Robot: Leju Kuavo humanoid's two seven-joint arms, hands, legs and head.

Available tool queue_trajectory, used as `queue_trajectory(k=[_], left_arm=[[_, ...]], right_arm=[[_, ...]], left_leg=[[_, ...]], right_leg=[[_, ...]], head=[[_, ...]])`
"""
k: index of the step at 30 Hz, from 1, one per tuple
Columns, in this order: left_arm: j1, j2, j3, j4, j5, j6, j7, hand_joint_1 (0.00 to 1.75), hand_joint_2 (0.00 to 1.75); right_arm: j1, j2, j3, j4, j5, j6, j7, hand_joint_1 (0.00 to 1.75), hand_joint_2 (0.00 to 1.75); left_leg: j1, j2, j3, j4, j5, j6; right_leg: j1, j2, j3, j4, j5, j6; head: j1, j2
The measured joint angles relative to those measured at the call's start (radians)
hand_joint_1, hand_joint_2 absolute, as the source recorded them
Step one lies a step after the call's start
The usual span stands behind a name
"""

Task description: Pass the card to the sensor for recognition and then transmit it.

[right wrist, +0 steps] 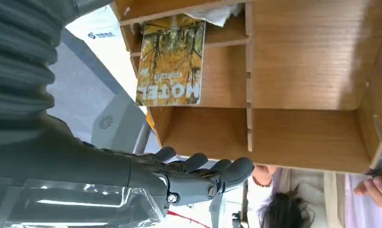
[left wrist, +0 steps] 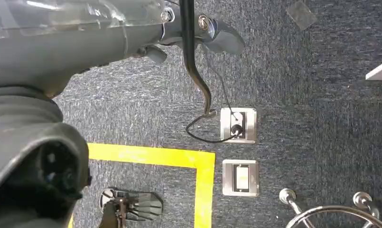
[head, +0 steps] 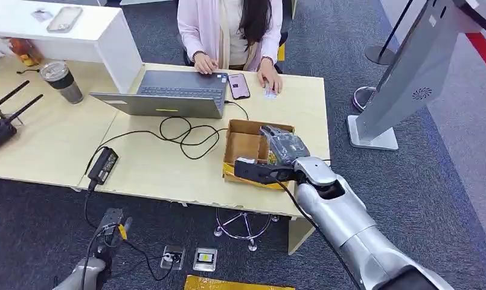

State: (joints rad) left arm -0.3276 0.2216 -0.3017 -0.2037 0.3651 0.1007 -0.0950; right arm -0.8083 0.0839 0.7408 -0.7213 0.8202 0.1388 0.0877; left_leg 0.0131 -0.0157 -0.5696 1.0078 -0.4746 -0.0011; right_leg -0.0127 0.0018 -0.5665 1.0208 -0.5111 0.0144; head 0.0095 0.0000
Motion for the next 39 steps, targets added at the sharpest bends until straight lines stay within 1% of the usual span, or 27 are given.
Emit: queue_trajectory(k=[16, 25, 32, 33, 34, 35, 38, 39], left_arm=[[-0.004, 0.000, 0.001, 0.000, -0.001, 0.001, 0.005, 0.00, 0.00], [-0.003, 0.000, 0.006, 0.000, 0.002, 0.002, 0.005, 0.00, 0.00], [-0.003, 0.000, 0.007, 0.000, -0.001, 0.002, 0.005, 0.00, 0.00], [-0.003, 0.000, 0.007, 0.000, -0.001, 0.002, 0.005, 0.00, 0.00], [-0.003, 0.000, 0.007, 0.000, -0.002, 0.002, 0.005, 0.00, 0.00], [-0.003, 0.000, 0.007, 0.000, -0.002, 0.002, 0.005, 0.00, 0.00], [-0.003, 0.000, 0.008, 0.000, -0.003, 0.002, 0.005, 0.00, 0.00], [-0.003, 0.000, 0.008, 0.000, -0.003, 0.002, 0.005, 0.00, 0.00]], right_arm=[[-0.023, 0.010, 0.000, 0.087, 0.000, -0.038, -0.024, 0.00, 1.75], [-0.035, 0.024, 0.000, 0.114, -0.003, -0.034, -0.053, 0.00, 1.75], [-0.038, 0.026, 0.000, 0.127, 0.001, -0.032, -0.055, 0.00, 1.75], [-0.038, 0.026, 0.000, 0.127, 0.002, -0.032, -0.054, 0.33, 1.75], [-0.038, 0.026, 0.000, 0.127, 0.003, -0.032, -0.053, 0.33, 1.75], [-0.038, 0.025, 0.000, 0.127, 0.004, -0.033, -0.053, 1.75, 1.75], [-0.038, 0.025, 0.000, 0.127, 0.007, -0.035, -0.053, 1.73, 1.75], [-0.038, 0.025, 0.000, 0.127, 0.011, -0.037, -0.053, 1.75, 1.75]], left_leg=[[0.000, 0.000, 0.000, 0.000, 0.000, 0.000], [0.000, 0.000, 0.000, 0.000, 0.000, 0.000], [0.000, 0.000, 0.000, 0.000, 0.000, 0.000], [0.000, 0.000, 0.000, 0.000, 0.000, 0.000], [0.000, 0.000, 0.000, 0.000, 0.000, 0.000], [0.000, 0.000, 0.000, 0.000, 0.000, 0.000], [0.000, 0.000, 0.000, 0.000, 0.000, 0.000], [0.000, 0.000, 0.000, 0.000, 0.000, 0.000]], right_leg=[[0.000, 0.000, 0.000, 0.000, 0.000, 0.000], [0.000, 0.000, 0.000, 0.000, 0.000, 0.000], [0.000, 0.000, 0.000, 0.000, 0.000, 0.000], [0.000, 0.000, 0.000, 0.000, 0.000, 0.000], [0.000, 0.000, 0.000, 0.000, 0.000, 0.000], [0.000, 0.000, 0.000, 0.000, 0.000, 0.000], [0.000, 0.000, 0.000, 0.000, 0.000, 0.000], [0.000, 0.000, 0.000, 0.000, 0.000, 0.000]], head=[[0.000, 0.000], [0.000, 0.000], [0.000, 0.000], [0.000, 0.000], [0.000, 0.000], [0.000, 0.000], [0.000, 0.000], [0.000, 0.000]])
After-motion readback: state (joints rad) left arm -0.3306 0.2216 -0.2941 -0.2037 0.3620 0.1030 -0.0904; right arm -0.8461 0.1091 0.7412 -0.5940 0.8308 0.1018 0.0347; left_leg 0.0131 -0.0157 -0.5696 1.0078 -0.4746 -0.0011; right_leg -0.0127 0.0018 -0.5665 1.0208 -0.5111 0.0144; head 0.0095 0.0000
